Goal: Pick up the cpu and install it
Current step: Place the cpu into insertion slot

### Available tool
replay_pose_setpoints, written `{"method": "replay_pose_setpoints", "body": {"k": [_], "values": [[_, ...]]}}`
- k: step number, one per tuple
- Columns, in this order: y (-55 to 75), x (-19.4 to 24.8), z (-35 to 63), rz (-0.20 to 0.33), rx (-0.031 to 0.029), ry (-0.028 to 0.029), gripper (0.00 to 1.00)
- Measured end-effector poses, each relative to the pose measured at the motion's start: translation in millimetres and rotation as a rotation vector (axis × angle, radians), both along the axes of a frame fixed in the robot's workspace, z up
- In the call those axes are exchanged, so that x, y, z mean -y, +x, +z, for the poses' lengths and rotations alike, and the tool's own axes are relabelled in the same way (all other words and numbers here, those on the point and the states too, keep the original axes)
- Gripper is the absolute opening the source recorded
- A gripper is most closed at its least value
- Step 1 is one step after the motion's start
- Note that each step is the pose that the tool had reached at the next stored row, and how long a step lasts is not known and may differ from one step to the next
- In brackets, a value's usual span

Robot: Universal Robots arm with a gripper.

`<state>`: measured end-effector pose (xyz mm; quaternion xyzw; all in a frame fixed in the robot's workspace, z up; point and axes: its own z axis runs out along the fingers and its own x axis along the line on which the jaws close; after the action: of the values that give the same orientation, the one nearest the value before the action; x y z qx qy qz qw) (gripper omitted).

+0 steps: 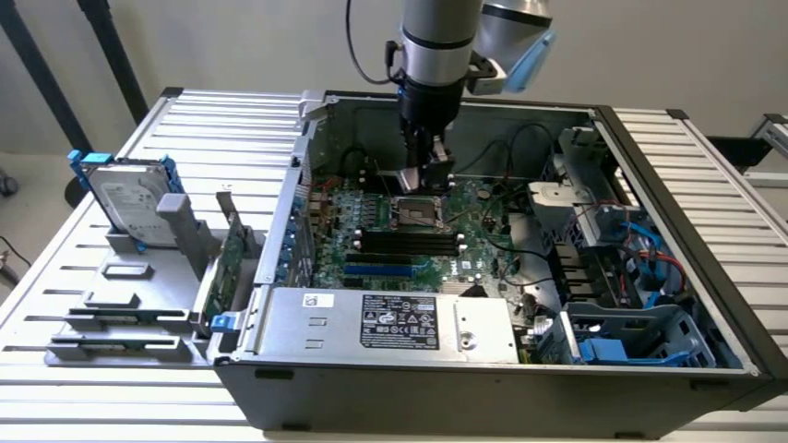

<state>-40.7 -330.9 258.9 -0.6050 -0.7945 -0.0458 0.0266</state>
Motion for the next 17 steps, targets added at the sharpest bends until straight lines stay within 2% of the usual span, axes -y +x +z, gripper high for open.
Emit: {"method": "replay_pose_setpoints", "body": {"k": [9,17], "values": [[0.0,0.0,-5.1,-0.164,-0.0021,0.0,0.55],[0.0,0.0,-13.9,-0.303,-0.0022,0.0001,0.55]]}}
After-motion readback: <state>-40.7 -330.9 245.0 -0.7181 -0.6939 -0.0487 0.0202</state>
